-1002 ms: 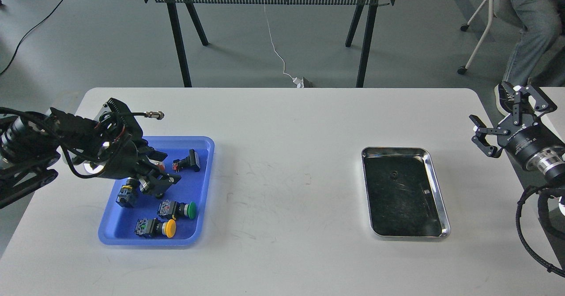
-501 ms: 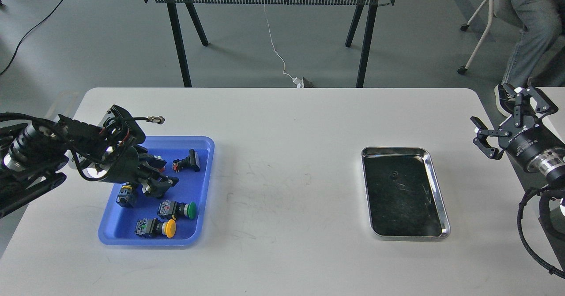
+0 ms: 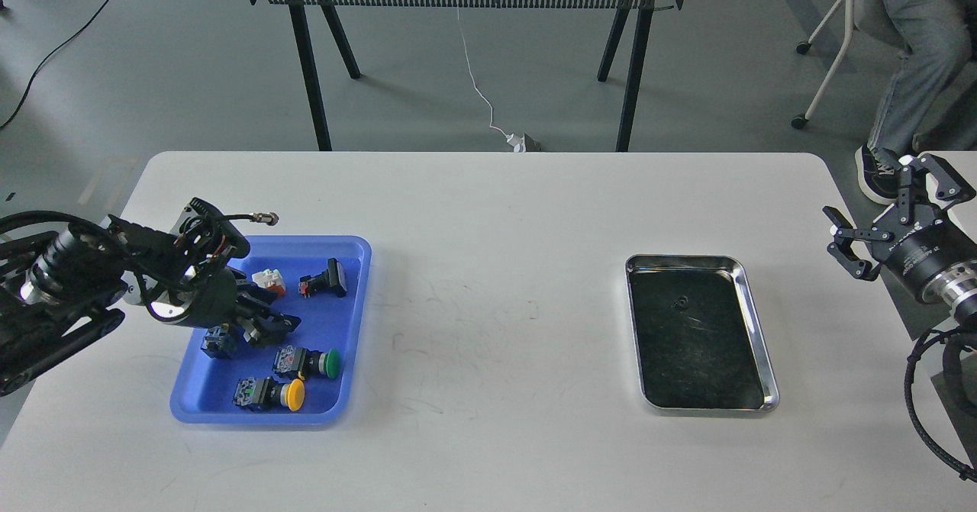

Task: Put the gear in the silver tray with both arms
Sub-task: 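Lower the left gripper into the blue tray and grasp another black gear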

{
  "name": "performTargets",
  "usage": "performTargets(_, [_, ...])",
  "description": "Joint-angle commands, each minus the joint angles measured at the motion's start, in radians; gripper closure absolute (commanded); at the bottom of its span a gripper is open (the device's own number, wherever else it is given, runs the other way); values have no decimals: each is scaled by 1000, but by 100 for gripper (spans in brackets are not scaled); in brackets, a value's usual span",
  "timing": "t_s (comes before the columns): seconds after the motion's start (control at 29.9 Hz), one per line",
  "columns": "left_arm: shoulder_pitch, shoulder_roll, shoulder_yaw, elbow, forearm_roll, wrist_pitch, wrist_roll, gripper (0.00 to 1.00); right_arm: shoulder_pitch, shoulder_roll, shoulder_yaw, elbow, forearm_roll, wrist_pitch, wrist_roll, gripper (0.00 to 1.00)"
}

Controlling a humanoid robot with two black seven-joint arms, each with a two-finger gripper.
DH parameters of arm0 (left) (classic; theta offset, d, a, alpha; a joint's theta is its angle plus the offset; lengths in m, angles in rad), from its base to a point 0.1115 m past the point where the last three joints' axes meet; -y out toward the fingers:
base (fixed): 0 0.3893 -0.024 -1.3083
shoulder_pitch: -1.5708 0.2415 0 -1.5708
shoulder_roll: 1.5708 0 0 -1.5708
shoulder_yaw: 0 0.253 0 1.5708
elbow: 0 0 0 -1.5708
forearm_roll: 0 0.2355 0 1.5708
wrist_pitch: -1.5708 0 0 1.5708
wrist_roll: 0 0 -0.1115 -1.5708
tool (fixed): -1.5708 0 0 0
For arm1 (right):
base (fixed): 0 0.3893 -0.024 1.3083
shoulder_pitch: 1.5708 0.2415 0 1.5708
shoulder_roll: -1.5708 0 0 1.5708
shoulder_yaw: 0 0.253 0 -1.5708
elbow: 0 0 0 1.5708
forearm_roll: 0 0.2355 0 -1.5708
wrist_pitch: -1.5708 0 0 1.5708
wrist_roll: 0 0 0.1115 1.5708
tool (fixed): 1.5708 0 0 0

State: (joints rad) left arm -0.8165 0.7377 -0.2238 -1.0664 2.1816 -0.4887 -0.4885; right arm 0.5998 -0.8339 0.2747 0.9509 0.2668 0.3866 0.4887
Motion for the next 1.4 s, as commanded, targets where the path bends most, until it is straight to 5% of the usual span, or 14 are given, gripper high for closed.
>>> performTargets(0.0, [10, -3, 0, 8, 0, 0, 0, 42, -2, -1, 1, 0, 0, 0, 0, 3])
performTargets(0.63, [54, -18, -23, 10, 0, 0, 0, 45, -2, -7, 17, 0, 0, 0, 0, 3])
performTargets(0.77, [60, -24, -23, 26, 0, 0, 0, 54, -3, -8, 23, 0, 0, 0, 0, 3])
performTargets(1.0, [63, -23, -22, 28, 0, 0, 0, 87, -3, -8, 23, 0, 0, 0, 0, 3])
performTargets(1.37, [50, 0, -38, 16, 0, 0, 0, 89, -3, -8, 24, 0, 0, 0, 0, 3])
